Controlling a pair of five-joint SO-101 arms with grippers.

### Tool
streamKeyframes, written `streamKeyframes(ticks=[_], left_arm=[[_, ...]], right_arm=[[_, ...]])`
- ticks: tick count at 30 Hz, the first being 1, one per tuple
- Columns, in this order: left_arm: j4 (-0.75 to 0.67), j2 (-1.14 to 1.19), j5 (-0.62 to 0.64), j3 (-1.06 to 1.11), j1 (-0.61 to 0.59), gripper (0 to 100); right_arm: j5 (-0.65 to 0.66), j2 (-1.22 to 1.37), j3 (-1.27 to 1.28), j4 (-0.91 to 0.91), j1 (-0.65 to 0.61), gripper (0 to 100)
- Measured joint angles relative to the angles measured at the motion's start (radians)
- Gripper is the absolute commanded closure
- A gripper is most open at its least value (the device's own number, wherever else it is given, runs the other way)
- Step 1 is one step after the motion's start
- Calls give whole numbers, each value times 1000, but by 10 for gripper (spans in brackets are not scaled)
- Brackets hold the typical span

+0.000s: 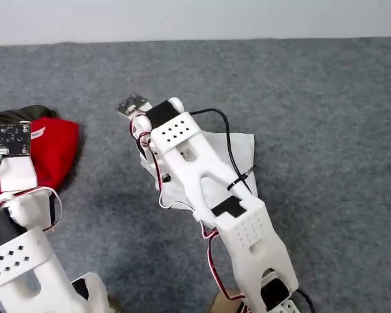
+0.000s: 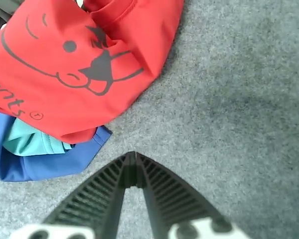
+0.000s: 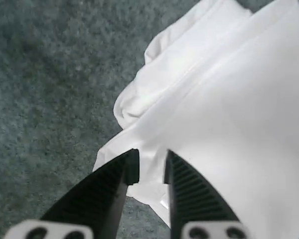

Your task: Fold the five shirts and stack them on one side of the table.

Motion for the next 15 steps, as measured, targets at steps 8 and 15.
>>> streamKeyframes(ticks=[8,15], left_arm=[[-3,0,0,0,0,996],[-3,0,0,0,0,996]], right_arm=[[6,15,0,0,0,954],[29,15,0,0,38,989]])
